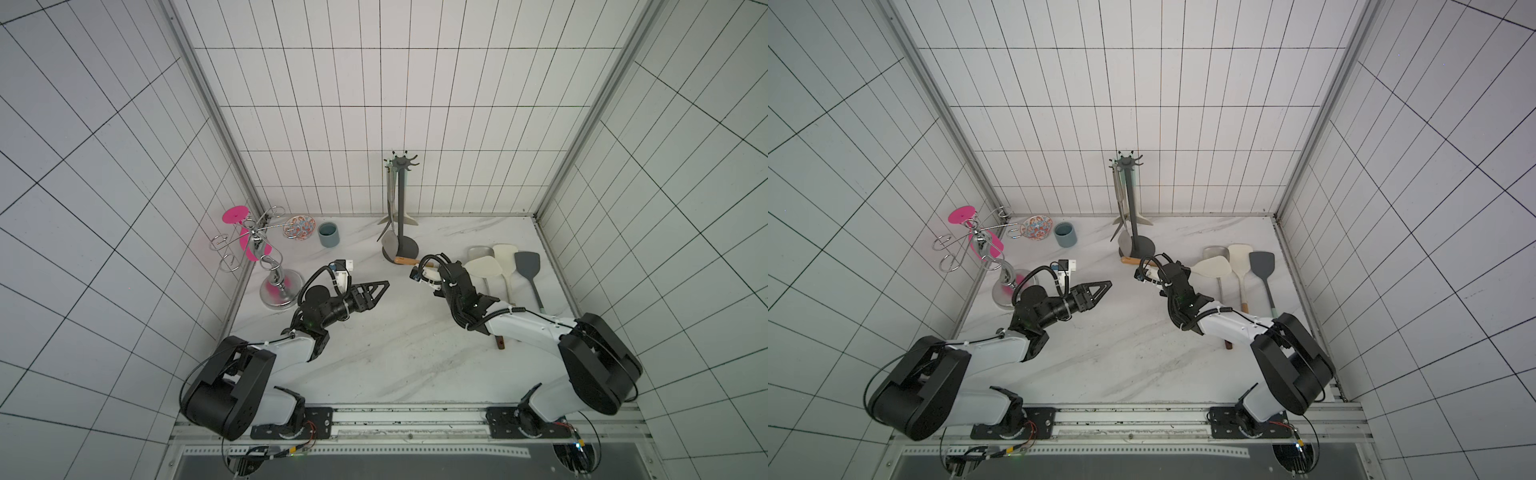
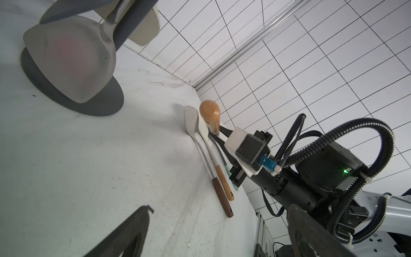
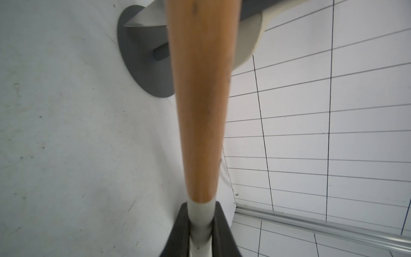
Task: Take the spatula off the kitchen utensil rack
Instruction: Place the spatula at the center of the board.
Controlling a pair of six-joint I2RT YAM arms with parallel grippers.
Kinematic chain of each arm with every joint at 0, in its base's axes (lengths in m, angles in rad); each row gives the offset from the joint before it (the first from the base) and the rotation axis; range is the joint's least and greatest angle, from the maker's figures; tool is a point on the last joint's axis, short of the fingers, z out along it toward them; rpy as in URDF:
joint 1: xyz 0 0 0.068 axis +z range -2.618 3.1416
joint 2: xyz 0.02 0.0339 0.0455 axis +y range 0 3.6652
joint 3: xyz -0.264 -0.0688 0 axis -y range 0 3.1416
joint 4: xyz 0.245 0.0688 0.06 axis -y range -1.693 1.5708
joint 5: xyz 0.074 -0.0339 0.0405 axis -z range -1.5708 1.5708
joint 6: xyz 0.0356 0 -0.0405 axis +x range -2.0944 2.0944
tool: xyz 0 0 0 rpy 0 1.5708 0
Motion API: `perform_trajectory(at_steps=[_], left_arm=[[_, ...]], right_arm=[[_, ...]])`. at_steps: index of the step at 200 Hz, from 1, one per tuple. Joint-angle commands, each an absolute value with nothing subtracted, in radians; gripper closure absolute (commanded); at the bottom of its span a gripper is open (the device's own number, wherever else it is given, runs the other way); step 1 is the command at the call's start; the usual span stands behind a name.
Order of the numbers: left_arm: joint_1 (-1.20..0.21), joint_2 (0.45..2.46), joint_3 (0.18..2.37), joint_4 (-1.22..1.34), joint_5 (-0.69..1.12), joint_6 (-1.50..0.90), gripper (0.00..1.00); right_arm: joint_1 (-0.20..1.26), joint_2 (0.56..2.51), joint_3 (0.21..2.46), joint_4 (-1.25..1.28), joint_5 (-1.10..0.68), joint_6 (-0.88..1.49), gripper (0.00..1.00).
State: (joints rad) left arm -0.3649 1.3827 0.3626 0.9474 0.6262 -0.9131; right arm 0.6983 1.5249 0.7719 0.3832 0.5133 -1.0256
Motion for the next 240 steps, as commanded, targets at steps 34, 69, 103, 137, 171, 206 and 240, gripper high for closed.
perform_trajectory(at_steps=[34,69,103,137,171,206,240], left_arm=[[-0.34,1.529,0.396,1.191,0.741,-1.066,0.03],[-0.341,1.66,0.431,1.302,0.796,-1.136,0.1],[-0.341,1.787,0.441,1.487,0.815,-1.243,0.3],[-0.341,1.841,0.449,1.55,0.824,-1.285,0.45],[-0.34,1.844,0.453,1.534,0.823,-1.274,0.58],[-0.34,1.852,0.458,1.524,0.824,-1.266,0.88],[-0.345,1.849,0.458,1.495,0.816,-1.24,1.0]], right_arm=[[0.797,1.575,0.653,0.693,0.49,-1.177,1.0],[0.832,1.616,0.649,0.776,0.475,-1.209,1.0],[0.854,1.64,0.651,0.809,0.464,-1.223,1.0],[0.861,1.66,0.621,0.873,0.469,-1.26,1.0],[0.861,1.67,0.597,0.902,0.477,-1.293,1.0],[0.861,1.692,0.594,0.955,0.497,-1.319,1.0],[0.86,1.709,0.605,0.984,0.523,-1.324,1.0]])
